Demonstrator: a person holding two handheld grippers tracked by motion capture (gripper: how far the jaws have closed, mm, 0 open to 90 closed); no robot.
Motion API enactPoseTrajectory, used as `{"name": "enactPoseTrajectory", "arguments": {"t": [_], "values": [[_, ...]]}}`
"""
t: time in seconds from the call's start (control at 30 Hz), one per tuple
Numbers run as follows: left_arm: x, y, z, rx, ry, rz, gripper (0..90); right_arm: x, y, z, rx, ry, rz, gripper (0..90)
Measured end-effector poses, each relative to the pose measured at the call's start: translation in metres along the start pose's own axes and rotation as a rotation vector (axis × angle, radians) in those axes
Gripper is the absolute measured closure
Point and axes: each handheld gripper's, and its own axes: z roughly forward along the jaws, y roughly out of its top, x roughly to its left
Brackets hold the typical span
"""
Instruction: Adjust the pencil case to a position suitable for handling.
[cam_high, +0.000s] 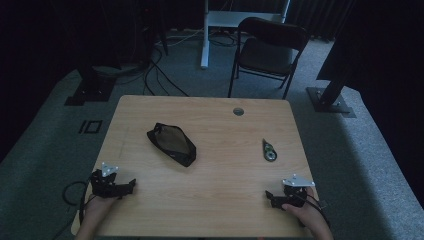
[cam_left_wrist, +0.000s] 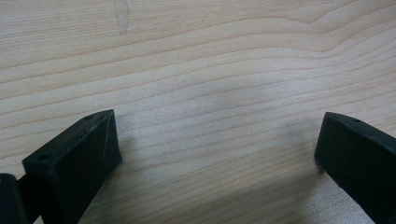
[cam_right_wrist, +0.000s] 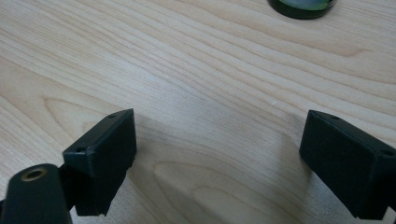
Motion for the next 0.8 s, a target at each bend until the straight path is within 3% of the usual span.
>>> {"name": "enactPoseTrajectory", "arguments": {"t": [0.63, 0.8], "values": [[0.0000, 0.0000, 0.0000, 0.000, 0.000, 0.000, 0.3, 0.0007, 0.0000, -0.0003, 0.001, 0.000, -0.006, 10.7], [-0.0001, 0.0001, 0.0001, -0.001, 0.000, -0.001, 0.2, 0.0040, 0.0007, -0.0008, 0.002, 0.003, 0.012, 10.9]]}}
